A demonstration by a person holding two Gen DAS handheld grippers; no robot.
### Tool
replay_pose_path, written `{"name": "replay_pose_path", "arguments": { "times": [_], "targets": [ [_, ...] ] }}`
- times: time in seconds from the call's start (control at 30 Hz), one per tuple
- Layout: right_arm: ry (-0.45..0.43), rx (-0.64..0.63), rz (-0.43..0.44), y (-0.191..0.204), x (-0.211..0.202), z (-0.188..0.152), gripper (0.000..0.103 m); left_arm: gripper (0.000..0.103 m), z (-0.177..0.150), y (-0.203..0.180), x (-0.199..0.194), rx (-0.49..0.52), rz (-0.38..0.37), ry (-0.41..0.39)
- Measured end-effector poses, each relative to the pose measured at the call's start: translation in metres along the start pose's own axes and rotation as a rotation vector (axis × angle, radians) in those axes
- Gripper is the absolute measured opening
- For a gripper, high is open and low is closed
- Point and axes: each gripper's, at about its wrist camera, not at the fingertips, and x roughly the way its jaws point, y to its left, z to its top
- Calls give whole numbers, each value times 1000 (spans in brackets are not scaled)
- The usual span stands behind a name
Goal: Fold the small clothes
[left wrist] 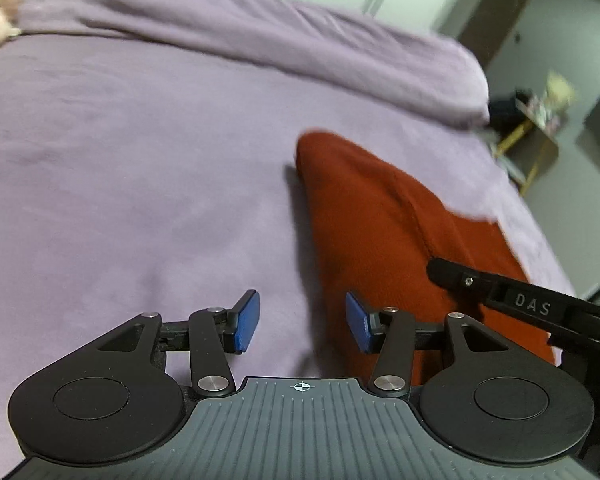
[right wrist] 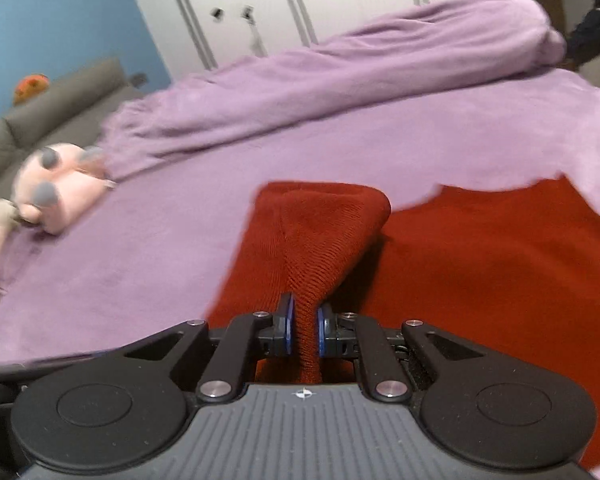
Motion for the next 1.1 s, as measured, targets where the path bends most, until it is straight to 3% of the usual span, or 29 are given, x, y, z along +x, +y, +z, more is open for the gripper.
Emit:
{"name": "replay_pose_path", "arguments": {
  "times": [0.13,0.2,0.23,0.27,0.4,0.57,0.77,0.83,0.87,0.93,1.1],
  "targets": [
    [33,23,37,-19,12,-2,15,53,-9,-11,18,19,6,34],
    [2,52,75,-28,4,3,26,53,-9,-8,17,4,9,33],
    [-15,81,94,-36,0,3,39,53,-9,-6,16,2,15,38],
    [-17,114,122,-45,-1,4,44,53,-9,-4,17,1,21,43],
    [57,273,178,-72,15,1,45,53,-12,-2,20,-7,40,60],
    [77,456,328,-89,40,3,50,53,-10,-6,21,6,49,62],
    [100,410,346,-67,63,18,56,53,-9,-5,22,5,49,69],
    [91,391,338,-61,65,21,49,53,-9,-7,23,11,52,66],
    [86,357,323,-55,65,24,34,53,-9,-7,23,16,54,66],
    [85,291,304,-44,63,25,24,53,-11,-8,21,26,58,63],
    [-14,-59,97,3,34,37,13,53,-19,-13,2,31,47,60]
  ]
}}
